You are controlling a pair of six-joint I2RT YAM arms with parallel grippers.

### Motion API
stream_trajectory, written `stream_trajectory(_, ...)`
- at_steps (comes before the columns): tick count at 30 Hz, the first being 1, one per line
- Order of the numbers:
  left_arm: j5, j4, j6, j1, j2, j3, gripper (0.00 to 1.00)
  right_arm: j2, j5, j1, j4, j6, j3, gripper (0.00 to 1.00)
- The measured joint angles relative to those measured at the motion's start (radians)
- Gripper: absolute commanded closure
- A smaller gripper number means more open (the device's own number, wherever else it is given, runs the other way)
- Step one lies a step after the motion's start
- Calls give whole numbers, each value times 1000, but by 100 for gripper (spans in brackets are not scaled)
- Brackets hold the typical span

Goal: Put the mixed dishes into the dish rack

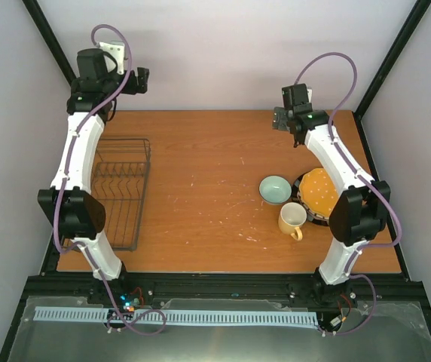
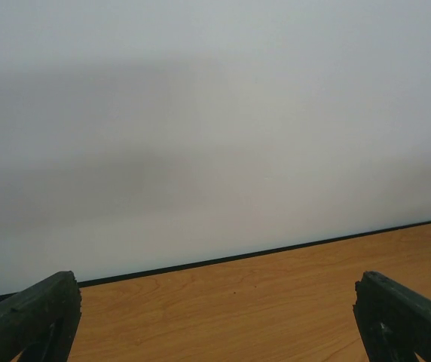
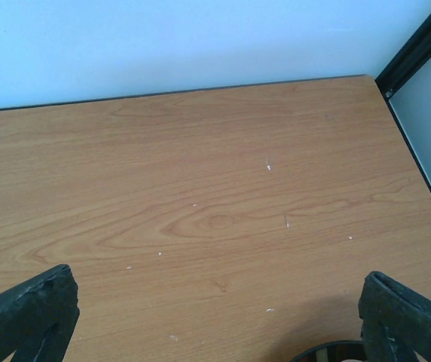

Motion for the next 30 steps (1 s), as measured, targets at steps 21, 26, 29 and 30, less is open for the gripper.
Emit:
stream_trajectory(21, 222, 69, -145, 122, 4, -108, 37, 46, -427, 44, -97, -187, 235, 15)
stream_trajectory(26, 88, -66, -137, 148, -5, -85, 62, 161, -449, 120, -132, -232, 386, 15)
stream_trajectory(29, 50, -171, -139, 142, -10, -85, 96, 206, -480, 145, -153, -232, 388, 15)
stream_trajectory(30, 39, -216, -132, 140, -13, -87, 99, 220, -489, 148, -161, -231, 388, 15)
